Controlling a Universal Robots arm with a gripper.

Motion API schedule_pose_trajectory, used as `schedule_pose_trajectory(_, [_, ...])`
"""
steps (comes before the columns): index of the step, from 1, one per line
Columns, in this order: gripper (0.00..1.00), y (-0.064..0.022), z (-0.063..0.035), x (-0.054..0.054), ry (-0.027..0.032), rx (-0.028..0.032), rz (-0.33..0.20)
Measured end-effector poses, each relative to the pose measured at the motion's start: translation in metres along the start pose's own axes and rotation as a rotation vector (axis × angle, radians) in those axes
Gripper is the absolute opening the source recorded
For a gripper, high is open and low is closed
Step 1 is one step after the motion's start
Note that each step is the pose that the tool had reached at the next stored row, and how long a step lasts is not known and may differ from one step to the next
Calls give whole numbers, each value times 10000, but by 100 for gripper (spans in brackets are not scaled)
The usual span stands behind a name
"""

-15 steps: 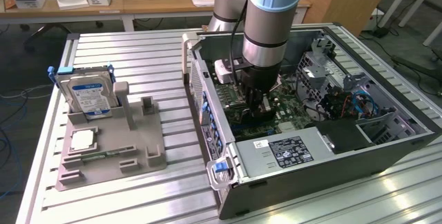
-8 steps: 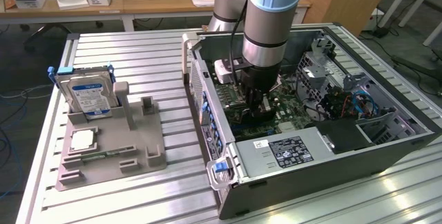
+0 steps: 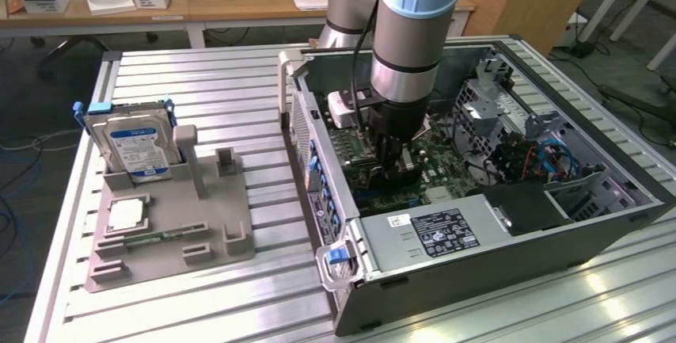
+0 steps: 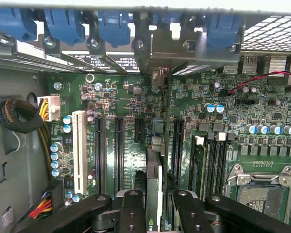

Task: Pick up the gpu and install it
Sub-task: 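Insert the gpu into the slot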

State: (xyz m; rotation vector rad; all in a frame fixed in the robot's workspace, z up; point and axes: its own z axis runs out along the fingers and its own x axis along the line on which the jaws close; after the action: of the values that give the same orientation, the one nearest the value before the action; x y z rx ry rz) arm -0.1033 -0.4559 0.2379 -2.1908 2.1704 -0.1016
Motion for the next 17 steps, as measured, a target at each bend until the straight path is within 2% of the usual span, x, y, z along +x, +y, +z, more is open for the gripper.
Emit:
schedule_pose_trajectory(12, [26, 0, -2, 0, -1, 0, 1])
schedule_pose_trajectory(14, [26, -2, -26, -1, -20, 5, 3])
schedule_pose_trajectory(17, [26, -3, -40, 0, -14, 1, 3])
